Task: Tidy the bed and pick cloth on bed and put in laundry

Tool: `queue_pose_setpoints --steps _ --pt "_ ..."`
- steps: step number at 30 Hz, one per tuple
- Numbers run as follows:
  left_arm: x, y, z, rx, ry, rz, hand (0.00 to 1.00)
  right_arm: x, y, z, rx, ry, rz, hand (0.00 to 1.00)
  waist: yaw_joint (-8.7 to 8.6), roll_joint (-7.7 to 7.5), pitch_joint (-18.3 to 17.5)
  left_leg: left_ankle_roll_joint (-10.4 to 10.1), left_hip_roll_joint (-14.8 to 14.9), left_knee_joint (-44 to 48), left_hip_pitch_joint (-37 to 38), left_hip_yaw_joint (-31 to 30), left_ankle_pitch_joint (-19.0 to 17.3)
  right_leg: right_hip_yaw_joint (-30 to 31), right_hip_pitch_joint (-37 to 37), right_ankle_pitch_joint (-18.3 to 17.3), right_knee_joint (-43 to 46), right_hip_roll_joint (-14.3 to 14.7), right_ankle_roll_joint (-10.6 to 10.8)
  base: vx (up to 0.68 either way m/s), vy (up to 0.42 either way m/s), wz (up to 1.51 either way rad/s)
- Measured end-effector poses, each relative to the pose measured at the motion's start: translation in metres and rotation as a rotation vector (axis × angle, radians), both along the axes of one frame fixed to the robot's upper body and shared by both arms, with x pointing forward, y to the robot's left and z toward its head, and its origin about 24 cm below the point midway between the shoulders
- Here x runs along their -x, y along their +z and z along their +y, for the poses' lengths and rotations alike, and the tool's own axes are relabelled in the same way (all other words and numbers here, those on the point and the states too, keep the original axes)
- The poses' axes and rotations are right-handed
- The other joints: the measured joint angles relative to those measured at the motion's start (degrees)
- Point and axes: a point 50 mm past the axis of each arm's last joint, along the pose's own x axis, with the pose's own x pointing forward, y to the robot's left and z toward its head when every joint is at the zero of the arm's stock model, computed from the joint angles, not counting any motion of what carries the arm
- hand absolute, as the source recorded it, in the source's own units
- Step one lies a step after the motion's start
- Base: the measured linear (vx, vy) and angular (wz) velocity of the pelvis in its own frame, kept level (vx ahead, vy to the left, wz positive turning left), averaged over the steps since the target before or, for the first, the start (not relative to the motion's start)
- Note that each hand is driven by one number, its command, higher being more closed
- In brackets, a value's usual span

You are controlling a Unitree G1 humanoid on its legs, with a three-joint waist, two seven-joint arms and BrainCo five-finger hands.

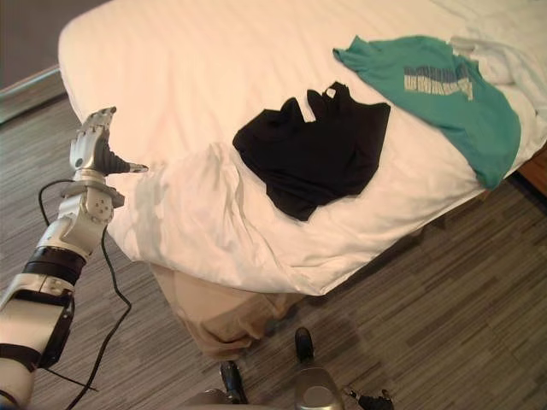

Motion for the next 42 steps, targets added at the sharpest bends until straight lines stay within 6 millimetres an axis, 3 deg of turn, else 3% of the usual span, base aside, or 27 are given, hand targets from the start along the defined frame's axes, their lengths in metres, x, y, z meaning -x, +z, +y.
queue_pose_setpoints --steps 3,8,10,13,14,23,28,31,33,36,38,42 --pt "-0.008 -0.007 -0.027 -0.082 -0.081 0.05 0.0 -0.015 0.002 0.004 -0.006 0.015 -0.033 0.0 -0.3 -0.59 0.76 0.05 -0.13 0.78 -2.04 0.26 0.03 0.51 -1.88 0.16 0.31 -0.28 0.19 0.02 0.008 -0.04" --pt "-0.02 0.003 -0.045 -0.095 -0.095 0.066 0.0 -0.053 0.013 0.009 0.003 0.044 -0.146 0.0 0.0 -1.83 4.89 0.45 -0.32 2.06 -6.27 1.93 0.32 1.8 -6.11 1.52 0.44 -0.91 0.44 -0.03 0.01 -0.08" --pt "-0.021 0.002 -0.051 -0.082 -0.105 0.073 0.0 -0.055 0.014 0.009 0.008 0.038 -0.155 0.0 0.5 -1.95 5.29 0.45 -0.23 2.36 -7.57 2.62 0.32 2.5 -7.42 1.7 0.45 -0.97 0.5 -0.01 -0.011 -0.08" --pt "-0.026 0.019 -0.061 -0.043 -0.118 0.044 0.0 -0.056 0.015 0.01 0.01 0.035 -0.164 0.0 1.25 -2.54 5.81 0.45 0.14 3.24 -9.48 3.32 0.32 2.53 -9.23 1.88 1.11 -1.11 0.66 0.0 0.0 0.0" --pt "-0.029 0.022 -0.065 -0.033 -0.116 0.049 1.0 -0.056 0.015 0.01 0.011 0.036 -0.162 0.0 1.63 -2.73 5.99 0.45 0.17 3.31 -9.55 3.4 0.32 2.52 -9.38 1.87 1.41 -1.11 0.66 0.0 0.0 0.0" --pt "-0.033 0.023 -0.087 -0.001 -0.147 0.077 1.0 -0.085 0.028 0.018 -0.01 0.086 -0.284 0.0 3.64 -3.1 6.0 0.45 0.26 4.11 -9.63 3.42 0.32 1.46 -8.96 1.85 2.31 -1.49 0.69 -0.04 -0.001 0.06" --pt "-0.031 0.015 -0.1 0.006 -0.184 0.092 1.0 -0.084 0.027 0.023 -0.031 0.092 -0.28 0.0 4.73 -3.13 5.9 0.89 0.03 4.03 -7.03 2.9 0.62 -0.29 -5.58 1.62 2.23 -2.02 0.76 -0.02 0.006 0.14" --pt "-0.019 0.009 -0.109 -0.029 -0.254 0.056 1.0 -0.082 0.025 0.024 -0.043 0.091 -0.27 0.0 4.89 -3.04 5.78 1.0 -0.22 3.93 -4.66 0.96 0.7 -2.27 -2.17 0.81 2.2 -2.42 0.88 -0.01 0.013 0.33" --pt "-0.007 -0.005 -0.102 -0.034 -0.28 0.055 1.0 -0.078 0.022 0.022 -0.049 0.075 -0.256 0.0 4.79 -2.82 5.46 1.01 -0.28 3.6 -2.67 -0.37 0.75 -3.59 0.34 0.55 2.1 -2.47 0.88 -0.01 0.002 0.28" --pt "0.014 -0.037 -0.072 -0.022 -0.243 0.105 1.0 -0.069 0.017 0.019 -0.054 0.054 -0.205 0.0 4.85 -2.66 3.3 1.2 -1.04 2.91 -1.58 -1.87 1.0 -5.02 2.07 0.14 1.72 -2.84 0.89 0.0 0.01 0.25" --pt "0.037 -0.069 -0.045 0.061 -0.175 0.17 1.0 -0.065 0.014 0.017 -0.058 0.05 -0.179 0.0 4.88 -2.62 2.69 1.29 -1.38 2.71 -0.02 -3.28 1.06 -6.2 4.75 0.13 0.61 -3.04 0.9 0.0 -0.001 0.29" --pt "0.083 -0.123 -0.01 0.176 -0.063 0.303 1.0 -0.061 0.011 0.017 -0.043 0.119 -0.13 0.0 5.66 -2.6 0.8 1.51 -1.79 1.37 1.38 -5.54 1.88 -8.48 7.19 -0.15 -0.07 -3.08 1.02 -0.01 -0.013 0.29"
